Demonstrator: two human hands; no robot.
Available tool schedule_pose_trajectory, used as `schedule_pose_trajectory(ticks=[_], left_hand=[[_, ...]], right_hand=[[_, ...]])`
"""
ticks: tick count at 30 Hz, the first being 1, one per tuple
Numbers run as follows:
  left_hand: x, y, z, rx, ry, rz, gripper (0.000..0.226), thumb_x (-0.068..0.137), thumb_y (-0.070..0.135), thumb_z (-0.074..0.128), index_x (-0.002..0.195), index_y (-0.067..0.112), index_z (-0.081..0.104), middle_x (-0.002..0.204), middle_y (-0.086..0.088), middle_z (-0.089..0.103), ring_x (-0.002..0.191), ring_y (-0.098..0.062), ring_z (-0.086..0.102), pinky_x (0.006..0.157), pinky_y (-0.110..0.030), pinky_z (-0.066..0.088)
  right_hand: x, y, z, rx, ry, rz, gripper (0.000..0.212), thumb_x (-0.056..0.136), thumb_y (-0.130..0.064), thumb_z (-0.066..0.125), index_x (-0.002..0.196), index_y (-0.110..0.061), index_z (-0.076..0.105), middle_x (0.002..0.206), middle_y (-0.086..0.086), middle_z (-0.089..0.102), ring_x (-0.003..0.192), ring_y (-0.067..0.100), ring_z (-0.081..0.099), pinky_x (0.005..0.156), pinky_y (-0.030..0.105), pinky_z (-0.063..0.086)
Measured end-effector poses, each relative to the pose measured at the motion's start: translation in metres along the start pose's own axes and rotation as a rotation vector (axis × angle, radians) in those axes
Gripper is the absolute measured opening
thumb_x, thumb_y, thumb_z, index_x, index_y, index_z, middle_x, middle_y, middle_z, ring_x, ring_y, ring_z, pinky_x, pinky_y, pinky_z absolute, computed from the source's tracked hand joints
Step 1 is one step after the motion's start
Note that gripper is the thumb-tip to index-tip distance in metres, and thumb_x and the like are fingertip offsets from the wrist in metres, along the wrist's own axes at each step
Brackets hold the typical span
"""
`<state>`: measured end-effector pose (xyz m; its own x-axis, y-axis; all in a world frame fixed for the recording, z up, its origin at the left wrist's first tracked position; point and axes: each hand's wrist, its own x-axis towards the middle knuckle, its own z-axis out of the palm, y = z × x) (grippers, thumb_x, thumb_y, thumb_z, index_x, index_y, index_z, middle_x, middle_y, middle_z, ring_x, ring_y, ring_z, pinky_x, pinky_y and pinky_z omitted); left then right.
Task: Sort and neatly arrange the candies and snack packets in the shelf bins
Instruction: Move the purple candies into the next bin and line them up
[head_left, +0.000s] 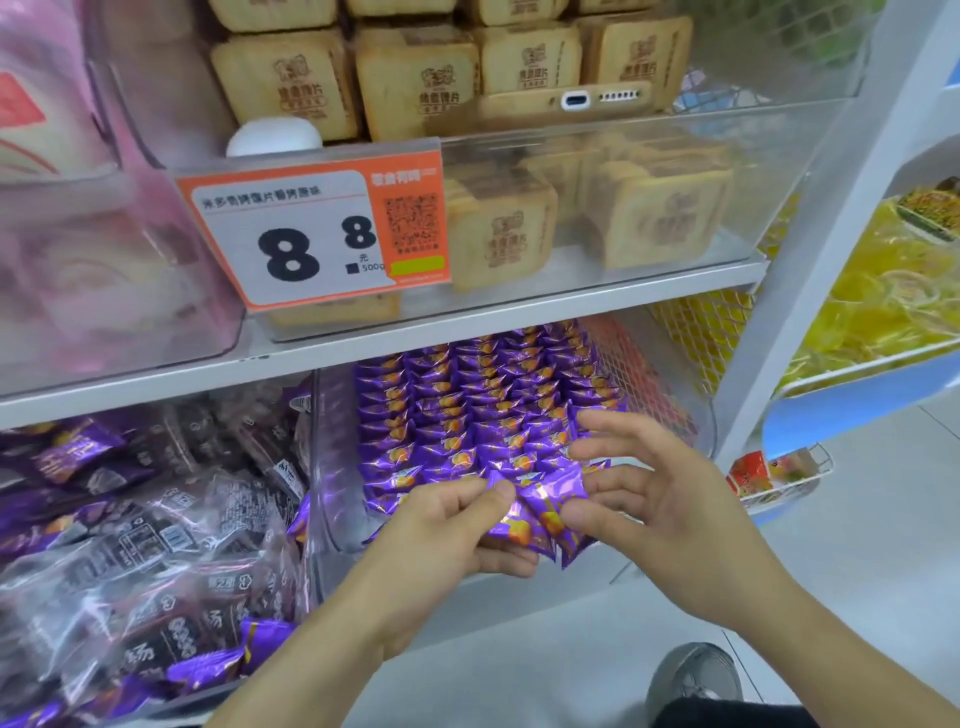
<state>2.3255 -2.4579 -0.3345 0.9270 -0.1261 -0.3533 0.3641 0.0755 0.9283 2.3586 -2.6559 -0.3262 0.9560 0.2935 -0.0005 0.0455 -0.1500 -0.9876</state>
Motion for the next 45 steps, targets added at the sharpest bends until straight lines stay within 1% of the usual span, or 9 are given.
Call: schedule_pose_trajectory(ticks=[6, 13, 19, 23, 27, 33, 37, 40, 45], left_hand=[[0.002, 0.002, 0.007, -0.159, -0.074, -0.03, 0.051, 0.095, 0.042, 0.047, 0.102, -0.001, 0.074, 0.095, -0.023, 0.073, 0.083, -0.035, 0.069, 0.076, -0.036, 0.058], [0.011, -0.008, 0.007, -0.148, -0.058, 0.025, 0.043, 0.091, 0.029, 0.055, 0.106, -0.008, 0.069, 0.103, -0.025, 0.072, 0.089, -0.034, 0.071, 0.082, -0.035, 0.058], [0.012, -0.013, 0.009, 0.02, -0.075, 0.073, 0.032, 0.1, 0.02, 0.05, 0.101, -0.004, 0.071, 0.101, -0.015, 0.074, 0.093, -0.03, 0.073, 0.094, -0.04, 0.055], [0.015, -0.018, 0.013, 0.335, 0.006, 0.186, 0.025, 0.099, 0.016, 0.053, 0.085, 0.009, 0.073, 0.076, -0.013, 0.071, 0.062, -0.02, 0.067, 0.072, -0.033, 0.057], [0.019, -0.016, 0.018, 0.302, 0.073, 0.275, 0.016, 0.095, 0.01, 0.061, 0.097, 0.013, 0.076, 0.081, -0.008, 0.071, 0.061, -0.017, 0.067, 0.062, -0.026, 0.055], [0.03, -0.014, 0.018, 0.478, 0.184, 0.535, 0.024, 0.087, 0.035, 0.07, 0.111, 0.036, 0.071, 0.092, 0.013, 0.061, 0.077, -0.01, 0.065, 0.069, -0.024, 0.054], [0.041, -0.015, 0.011, 0.822, 0.182, 0.501, 0.053, 0.084, 0.051, 0.068, 0.132, 0.032, 0.056, 0.114, 0.017, 0.054, 0.102, 0.002, 0.054, 0.085, -0.016, 0.043], [0.048, -0.021, 0.007, 1.101, 0.145, 0.447, 0.034, 0.085, 0.052, 0.068, 0.112, 0.031, 0.065, 0.1, 0.014, 0.057, 0.104, -0.008, 0.053, 0.084, -0.023, 0.041], [0.05, -0.023, 0.002, 1.065, 0.143, 0.381, 0.014, 0.083, 0.043, 0.073, 0.083, 0.031, 0.067, 0.083, 0.016, 0.061, 0.083, -0.006, 0.054, 0.076, -0.031, 0.049]], right_hand=[[0.008, 0.0, -0.001, 0.095, 0.033, -0.046, 0.026, 0.054, -0.017, 0.087, 0.077, -0.009, 0.077, 0.088, 0.007, 0.076, 0.078, 0.021, 0.074, 0.07, 0.028, 0.06], [0.013, 0.008, -0.015, -0.238, -0.167, -0.144, 0.025, 0.094, -0.033, 0.059, 0.11, -0.023, 0.075, 0.108, -0.012, 0.072, 0.108, 0.013, 0.066, 0.091, 0.03, 0.053], [0.014, 0.004, -0.026, -0.194, -0.346, 0.051, 0.045, 0.073, -0.04, 0.083, 0.114, -0.029, 0.071, 0.111, -0.005, 0.072, 0.094, 0.023, 0.069, 0.079, 0.039, 0.059], [0.018, -0.002, -0.033, -0.377, -0.34, 0.081, 0.043, 0.058, -0.042, 0.089, 0.098, -0.032, 0.076, 0.09, -0.013, 0.075, 0.086, 0.005, 0.07, 0.074, 0.025, 0.057], [0.022, 0.002, -0.038, -0.348, -0.357, 0.117, 0.059, 0.048, -0.052, 0.09, 0.101, -0.031, 0.075, 0.087, -0.001, 0.074, 0.078, 0.012, 0.07, 0.076, 0.038, 0.058], [0.029, 0.001, -0.038, -0.309, -0.418, -0.022, 0.04, 0.078, -0.021, 0.082, 0.116, -0.026, 0.069, 0.104, -0.005, 0.071, 0.095, 0.016, 0.066, 0.073, 0.031, 0.055], [0.048, -0.008, -0.061, -0.536, -0.236, -0.178, 0.043, 0.08, -0.008, 0.08, 0.116, -0.027, 0.065, 0.111, -0.009, 0.066, 0.1, 0.013, 0.061, 0.086, 0.028, 0.051], [0.076, -0.012, -0.067, -1.011, -0.118, -0.326, 0.044, 0.073, -0.006, 0.077, 0.112, -0.024, 0.068, 0.108, -0.007, 0.067, 0.097, 0.016, 0.057, 0.087, 0.017, 0.037], [0.119, 0.005, -0.055, -1.501, -0.337, -0.077, 0.047, 0.073, -0.015, 0.071, 0.119, -0.025, 0.066, 0.11, 0.001, 0.071, 0.104, 0.026, 0.064, 0.089, 0.033, 0.051]])
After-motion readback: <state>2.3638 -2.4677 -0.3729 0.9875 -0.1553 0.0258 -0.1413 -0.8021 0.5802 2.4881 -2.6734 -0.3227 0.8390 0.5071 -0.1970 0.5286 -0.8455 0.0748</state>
